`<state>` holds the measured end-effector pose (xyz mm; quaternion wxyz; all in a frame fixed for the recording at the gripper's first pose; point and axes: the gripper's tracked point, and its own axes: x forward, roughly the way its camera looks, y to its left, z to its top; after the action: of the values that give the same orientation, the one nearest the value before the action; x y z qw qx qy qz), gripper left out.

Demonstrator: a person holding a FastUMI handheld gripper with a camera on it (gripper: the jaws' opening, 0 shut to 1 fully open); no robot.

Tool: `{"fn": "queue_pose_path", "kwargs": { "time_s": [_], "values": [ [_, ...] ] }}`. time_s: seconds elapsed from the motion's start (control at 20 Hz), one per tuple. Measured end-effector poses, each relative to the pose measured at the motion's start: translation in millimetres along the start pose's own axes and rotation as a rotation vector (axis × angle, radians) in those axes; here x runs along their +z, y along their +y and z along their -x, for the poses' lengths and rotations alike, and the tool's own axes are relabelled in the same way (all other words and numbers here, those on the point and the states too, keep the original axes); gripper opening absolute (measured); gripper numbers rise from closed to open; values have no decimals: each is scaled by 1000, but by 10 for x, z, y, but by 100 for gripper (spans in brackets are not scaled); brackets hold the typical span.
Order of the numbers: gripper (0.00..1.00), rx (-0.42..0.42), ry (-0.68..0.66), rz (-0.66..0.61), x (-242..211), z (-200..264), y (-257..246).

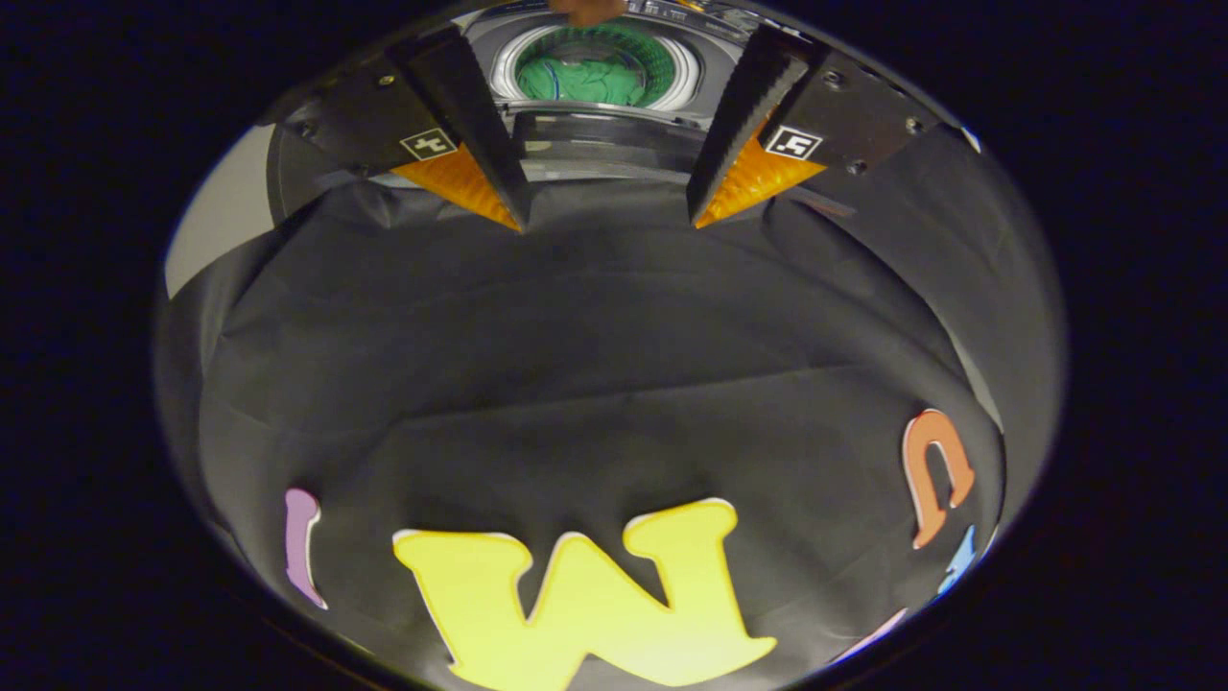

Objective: Put the clothes into the washing machine and then close the washing machine lid.

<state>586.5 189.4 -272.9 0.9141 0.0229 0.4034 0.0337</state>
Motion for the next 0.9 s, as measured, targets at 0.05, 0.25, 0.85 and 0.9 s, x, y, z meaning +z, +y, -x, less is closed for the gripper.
{"fn": "queue_pose_path", "kwargs": {
  "time_s": [0.05, 0.25, 0.85, 0.9],
  "values": [
    [100, -5, -1, -4, -18, -24, -28],
    [100, -19, 5, 25, -29, -62, -49],
    [100, 32, -97, 77, -91, 26, -25],
    [100, 34, -103, 79, -85, 22, -29]
  ]
}}
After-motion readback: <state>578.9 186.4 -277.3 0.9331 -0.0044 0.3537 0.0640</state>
